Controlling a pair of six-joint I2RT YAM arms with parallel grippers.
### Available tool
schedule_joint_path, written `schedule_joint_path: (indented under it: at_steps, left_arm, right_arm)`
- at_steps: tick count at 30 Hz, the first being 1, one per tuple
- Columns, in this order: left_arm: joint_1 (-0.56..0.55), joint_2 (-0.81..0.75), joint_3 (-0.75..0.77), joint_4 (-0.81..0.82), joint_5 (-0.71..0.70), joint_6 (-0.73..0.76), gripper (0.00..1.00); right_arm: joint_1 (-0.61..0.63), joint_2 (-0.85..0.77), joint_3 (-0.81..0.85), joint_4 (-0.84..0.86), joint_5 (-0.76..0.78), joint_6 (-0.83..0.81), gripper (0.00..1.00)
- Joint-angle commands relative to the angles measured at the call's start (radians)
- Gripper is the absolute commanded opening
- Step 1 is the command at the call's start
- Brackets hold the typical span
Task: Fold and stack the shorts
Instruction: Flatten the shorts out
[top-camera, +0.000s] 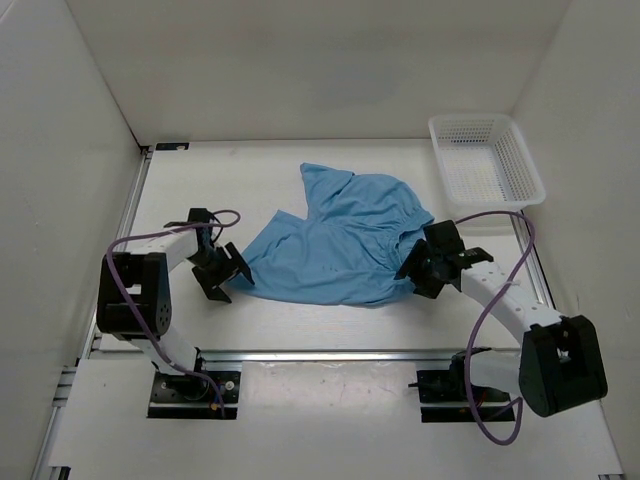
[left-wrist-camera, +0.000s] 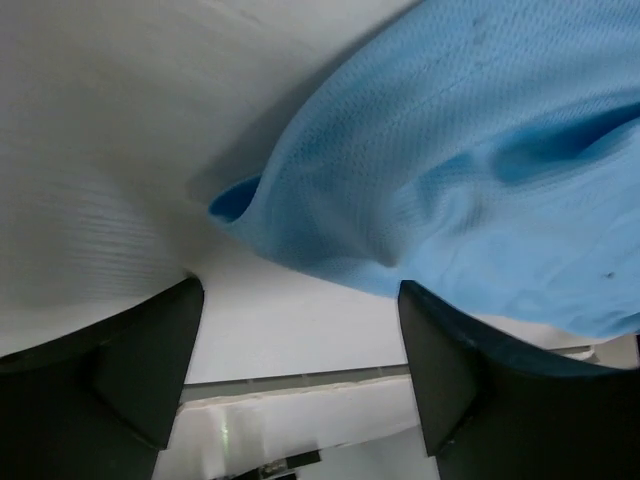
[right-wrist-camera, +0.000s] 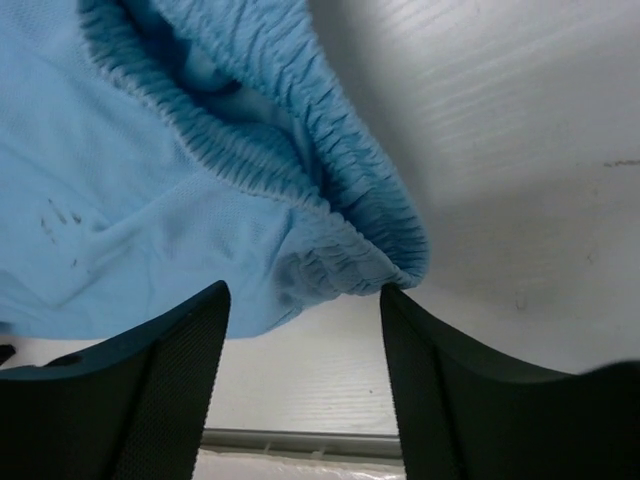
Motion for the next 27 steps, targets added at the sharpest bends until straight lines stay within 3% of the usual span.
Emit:
schedule_joint_path:
  at_steps: [1, 4, 5, 6, 8, 10, 12, 15, 16, 18, 20, 22, 24, 27]
  left_arm:
    - [0.0, 0.042, 0.025, 0.09, -0.017, -0.002, 0.83]
    - [0.0, 0.073, 0.068, 0.09, -0.017, -0.002, 0.66]
    - [0.0, 0.093, 0.077, 0.09, -0.017, -0.002, 0.46]
    - [0.0, 0.103, 0.101, 0.09, -0.017, -0.002, 0.33]
    - [0.0, 0.123, 0.129, 0.09, -0.017, 0.007, 0.11]
    - [0.0, 0.137, 0.181, 0.09, 0.01, 0.023, 0.11]
    - [0.009, 0.137, 0.26, 0.078, 0.019, 0.032, 0.11]
    - [0.035, 0.126, 0.397, -0.006, 0.019, 0.032, 0.11]
    - [0.051, 0.126, 0.518, -0.034, 0.01, 0.032, 0.11]
    - [0.069, 0.149, 0.665, -0.125, 0.01, 0.041, 0.11]
    - [0.086, 0.169, 0.926, -0.199, 0.0, 0.041, 0.11]
    - [0.109, 0.185, 1.145, -0.279, -0.001, 0.03, 0.11]
    - [0.109, 0.194, 1.239, -0.319, 0.013, 0.03, 0.11]
    - [0.109, 0.13, 1.237, -0.332, 0.013, 0.03, 0.11]
  right_arm:
    - [-0.018, 0.033, -0.004, 0.108, -0.03, 0.019, 0.65]
    - [-0.018, 0.071, -0.013, 0.136, -0.03, 0.028, 0.54]
    - [-0.018, 0.094, -0.013, 0.151, -0.03, 0.028, 0.5]
    - [-0.018, 0.106, -0.013, 0.162, -0.03, 0.028, 0.45]
    - [-0.018, 0.14, -0.004, 0.175, -0.03, 0.028, 0.25]
    - [-0.018, 0.159, 0.032, 0.175, -0.019, 0.017, 0.07]
    - [-0.018, 0.171, 0.084, 0.164, 0.001, -0.013, 0.0]
    - [-0.038, 0.215, 0.254, 0.143, 0.018, -0.068, 0.0]
    - [-0.047, 0.257, 0.319, 0.121, 0.018, -0.085, 0.0]
    - [-0.061, 0.312, 0.57, 0.055, 0.027, -0.136, 0.0]
    - [-0.082, 0.393, 0.853, 0.011, -0.005, -0.167, 0.0]
    - [-0.082, 0.45, 1.026, -0.058, -0.005, -0.206, 0.0]
    - [-0.082, 0.459, 1.164, -0.074, -0.005, -0.219, 0.0]
    - [-0.073, 0.4, 1.115, -0.069, -0.021, -0.24, 0.0]
